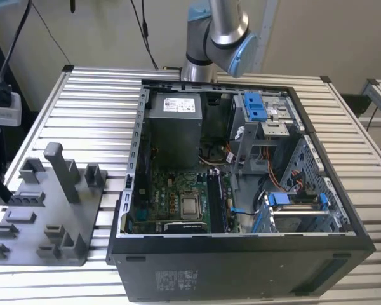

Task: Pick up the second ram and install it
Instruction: 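Pick up the second ram and move it above second insertion slot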

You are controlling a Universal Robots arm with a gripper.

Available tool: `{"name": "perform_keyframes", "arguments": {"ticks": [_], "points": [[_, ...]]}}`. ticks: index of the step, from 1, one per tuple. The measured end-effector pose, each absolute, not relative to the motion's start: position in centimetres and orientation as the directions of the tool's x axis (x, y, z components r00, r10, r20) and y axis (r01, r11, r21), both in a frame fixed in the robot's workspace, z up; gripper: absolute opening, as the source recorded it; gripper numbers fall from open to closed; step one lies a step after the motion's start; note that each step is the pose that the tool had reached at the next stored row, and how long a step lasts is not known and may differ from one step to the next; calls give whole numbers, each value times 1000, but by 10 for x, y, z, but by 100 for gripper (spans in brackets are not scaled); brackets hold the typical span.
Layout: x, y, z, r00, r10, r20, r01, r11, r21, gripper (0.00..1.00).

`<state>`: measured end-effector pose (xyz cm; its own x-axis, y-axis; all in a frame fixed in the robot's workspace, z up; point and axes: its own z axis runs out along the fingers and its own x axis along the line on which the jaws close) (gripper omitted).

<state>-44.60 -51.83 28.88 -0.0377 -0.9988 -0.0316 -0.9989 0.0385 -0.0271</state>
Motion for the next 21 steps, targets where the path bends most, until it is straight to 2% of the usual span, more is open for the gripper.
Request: {"name": "perform_keyframes", "arguments": {"ticks": [21], "points": [[-446,-518,342,-38,-999,-32,-999,39,-29,14]]}}
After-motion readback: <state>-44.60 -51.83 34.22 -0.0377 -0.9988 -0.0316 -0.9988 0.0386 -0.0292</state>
